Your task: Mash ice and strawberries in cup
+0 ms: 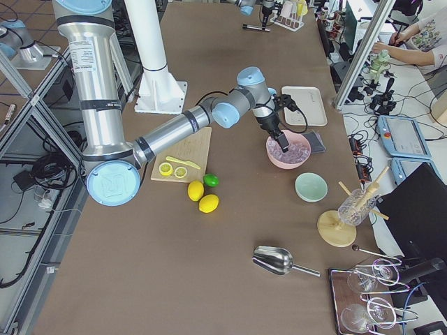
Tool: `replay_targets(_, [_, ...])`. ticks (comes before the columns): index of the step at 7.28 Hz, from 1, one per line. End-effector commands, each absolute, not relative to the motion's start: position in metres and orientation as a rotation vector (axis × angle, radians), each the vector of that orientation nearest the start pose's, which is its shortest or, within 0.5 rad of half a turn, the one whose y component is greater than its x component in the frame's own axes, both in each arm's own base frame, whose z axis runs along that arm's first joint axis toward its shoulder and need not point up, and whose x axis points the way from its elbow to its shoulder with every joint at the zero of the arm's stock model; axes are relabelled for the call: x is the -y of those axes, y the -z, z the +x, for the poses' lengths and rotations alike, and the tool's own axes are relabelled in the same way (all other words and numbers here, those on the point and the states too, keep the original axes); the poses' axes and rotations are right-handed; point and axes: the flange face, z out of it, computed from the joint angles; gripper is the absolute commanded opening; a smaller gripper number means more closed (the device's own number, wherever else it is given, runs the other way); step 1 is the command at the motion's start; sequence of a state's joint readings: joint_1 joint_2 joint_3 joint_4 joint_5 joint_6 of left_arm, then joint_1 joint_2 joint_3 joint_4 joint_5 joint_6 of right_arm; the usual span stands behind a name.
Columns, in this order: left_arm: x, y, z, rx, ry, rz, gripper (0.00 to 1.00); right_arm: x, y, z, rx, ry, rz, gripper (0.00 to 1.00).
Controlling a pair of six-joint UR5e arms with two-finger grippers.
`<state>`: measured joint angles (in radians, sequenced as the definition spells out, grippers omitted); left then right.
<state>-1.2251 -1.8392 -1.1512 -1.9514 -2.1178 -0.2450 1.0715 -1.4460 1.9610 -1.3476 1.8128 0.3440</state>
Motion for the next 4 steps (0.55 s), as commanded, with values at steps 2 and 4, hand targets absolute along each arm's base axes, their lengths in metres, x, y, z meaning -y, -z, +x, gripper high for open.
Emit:
replay_targets(2, [0.652, -0.623, 0.115, -0.606, -0.105, 0.129, 0.98, 0.522, -0.399, -0.162, 0.515, 0.238, 0.557, 1.00])
replay_targets(4, [0.678, -0.547, 0.097, -0.619, -0.053, 0.171, 0.98, 0.526, -0.408, -0.165, 0.561, 0.243, 0.507, 1.00])
